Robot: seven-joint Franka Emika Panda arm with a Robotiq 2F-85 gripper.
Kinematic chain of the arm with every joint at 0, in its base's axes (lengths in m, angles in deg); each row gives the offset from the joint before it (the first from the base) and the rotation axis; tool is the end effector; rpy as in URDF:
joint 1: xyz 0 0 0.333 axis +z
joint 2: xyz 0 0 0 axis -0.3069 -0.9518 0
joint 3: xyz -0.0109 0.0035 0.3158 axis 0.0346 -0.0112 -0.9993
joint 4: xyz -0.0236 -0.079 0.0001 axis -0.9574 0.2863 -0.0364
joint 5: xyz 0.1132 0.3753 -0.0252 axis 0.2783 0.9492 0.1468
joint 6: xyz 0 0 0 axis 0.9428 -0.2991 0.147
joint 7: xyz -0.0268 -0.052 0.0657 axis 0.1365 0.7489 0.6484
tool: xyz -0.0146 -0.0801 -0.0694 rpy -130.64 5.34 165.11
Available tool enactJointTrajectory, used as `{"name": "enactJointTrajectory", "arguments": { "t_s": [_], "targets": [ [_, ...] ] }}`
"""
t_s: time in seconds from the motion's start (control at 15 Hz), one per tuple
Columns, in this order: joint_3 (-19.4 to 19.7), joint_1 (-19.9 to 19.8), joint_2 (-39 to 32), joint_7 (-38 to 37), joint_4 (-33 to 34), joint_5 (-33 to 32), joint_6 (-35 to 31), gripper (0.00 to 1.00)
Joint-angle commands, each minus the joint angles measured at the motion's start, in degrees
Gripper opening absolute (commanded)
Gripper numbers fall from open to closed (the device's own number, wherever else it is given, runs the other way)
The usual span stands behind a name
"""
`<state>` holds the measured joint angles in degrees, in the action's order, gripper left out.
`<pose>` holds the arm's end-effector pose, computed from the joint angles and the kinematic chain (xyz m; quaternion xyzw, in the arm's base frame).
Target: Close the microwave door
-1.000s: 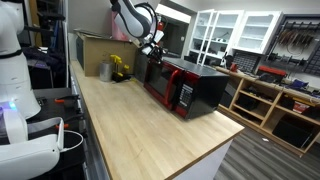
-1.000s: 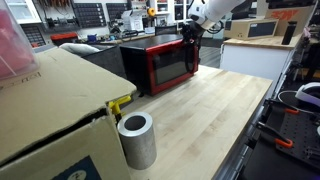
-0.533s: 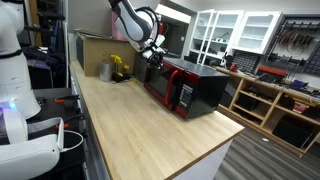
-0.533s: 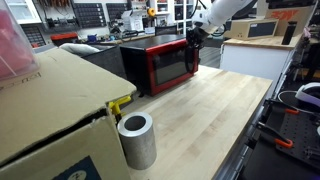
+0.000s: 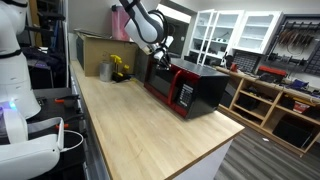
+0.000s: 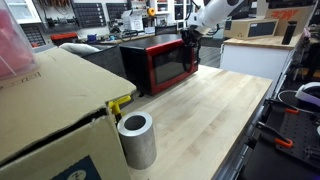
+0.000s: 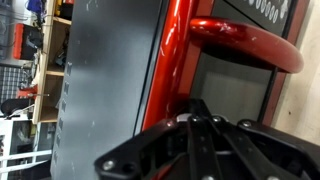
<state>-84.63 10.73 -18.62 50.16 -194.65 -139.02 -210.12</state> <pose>0.5570 -0.0616 0.3068 0.5854 0.6803 0.2004 0.3927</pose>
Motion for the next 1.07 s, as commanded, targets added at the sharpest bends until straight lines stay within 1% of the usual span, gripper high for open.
{"name": "enactJointTrajectory", "arguments": {
  "t_s": [0.0,0.07,0.13,0.2,0.27,0.33,0.4,0.53,0.6,0.67,0.73,0.8,0.87,1.0],
  "targets": [
    [0.0,-1.7,-4.3,0.4,6.1,-1.2,0.0,0.00],
    [1.4,-0.8,-3.5,1.5,5.1,1.1,-1.4,0.00],
    [4.7,1.4,-1.9,3.8,3.1,5.3,-4.0,0.00],
    [2.0,-2.5,-0.7,11.0,1.0,12.9,-4.9,0.00],
    [9.2,3.6,-0.4,9.2,0.4,14.4,-6.8,0.00],
    [12.9,5.7,0.4,13.9,-2.3,20.9,-8.4,0.00],
    [18.2,9.5,0.8,16.0,-4.8,25.6,-9.9,0.00],
    [27.9,17.8,0.9,17.9,-10.9,32.2,-10.5,0.01],
    [32.8,22.7,0.7,17.8,-13.6,34.8,-11.2,0.08],
    [36.8,27.0,0.4,17.0,-16.3,37.4,-11.3,0.24],
    [40.2,30.8,-0.7,16.6,-18.1,39.8,-11.9,0.32],
    [42.7,34.1,-1.5,15.9,-19.9,42.8,-12.3,0.38],
    [44.7,37.0,-2.2,15.3,-21.7,46.0,-12.7,0.47],
    [46.5,41.1,-3.0,14.7,-25.3,53.3,-11.6,0.60]
  ]
}}
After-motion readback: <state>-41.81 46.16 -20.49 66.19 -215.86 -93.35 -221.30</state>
